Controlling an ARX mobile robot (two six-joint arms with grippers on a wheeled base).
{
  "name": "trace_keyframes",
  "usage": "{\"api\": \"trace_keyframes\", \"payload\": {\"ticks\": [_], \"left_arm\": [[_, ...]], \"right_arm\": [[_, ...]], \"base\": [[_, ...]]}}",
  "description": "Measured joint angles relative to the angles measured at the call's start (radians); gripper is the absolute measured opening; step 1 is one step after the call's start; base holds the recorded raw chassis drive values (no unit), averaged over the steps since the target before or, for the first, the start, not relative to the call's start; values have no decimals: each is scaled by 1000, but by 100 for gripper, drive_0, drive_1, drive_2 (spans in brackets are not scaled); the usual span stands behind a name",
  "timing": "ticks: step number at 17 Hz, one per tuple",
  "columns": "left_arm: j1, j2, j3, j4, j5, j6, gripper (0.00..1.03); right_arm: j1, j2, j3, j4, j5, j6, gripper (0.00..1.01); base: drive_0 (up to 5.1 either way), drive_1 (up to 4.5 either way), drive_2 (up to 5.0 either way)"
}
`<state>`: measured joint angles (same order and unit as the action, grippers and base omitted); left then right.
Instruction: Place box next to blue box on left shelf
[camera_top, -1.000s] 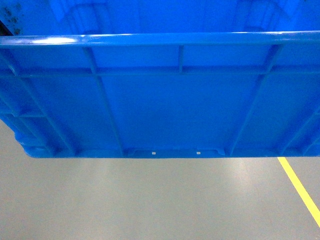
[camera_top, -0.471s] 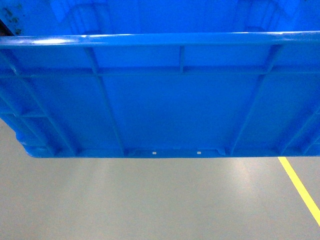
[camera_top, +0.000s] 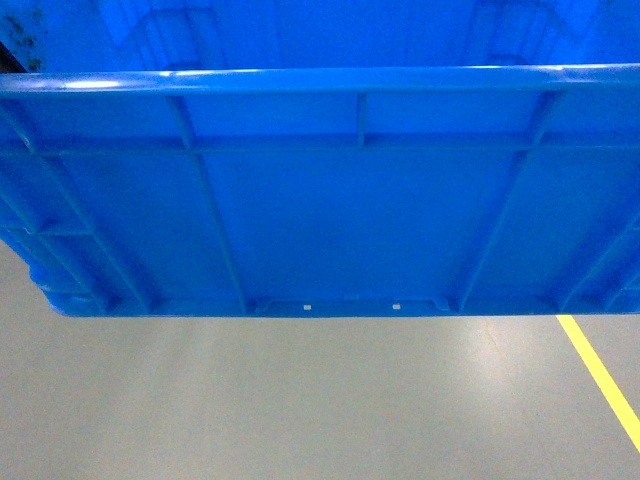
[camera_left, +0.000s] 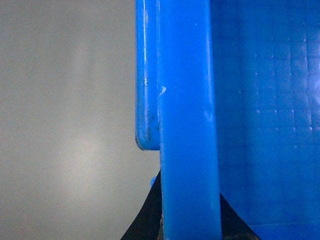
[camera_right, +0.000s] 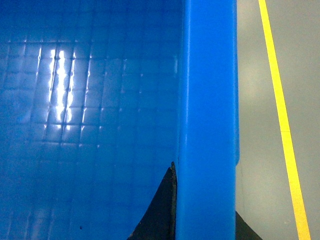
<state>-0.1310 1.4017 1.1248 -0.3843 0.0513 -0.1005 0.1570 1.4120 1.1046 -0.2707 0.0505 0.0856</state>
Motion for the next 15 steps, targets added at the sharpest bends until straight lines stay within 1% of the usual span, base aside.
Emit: {"api": "trace_keyframes", "payload": {"ticks": [15], "left_arm": [[0, 2, 0, -2, 1, 0, 5]], "right_arm": [[0, 0, 0, -2, 2, 0, 7]], "base": [[6, 437, -424]]}}
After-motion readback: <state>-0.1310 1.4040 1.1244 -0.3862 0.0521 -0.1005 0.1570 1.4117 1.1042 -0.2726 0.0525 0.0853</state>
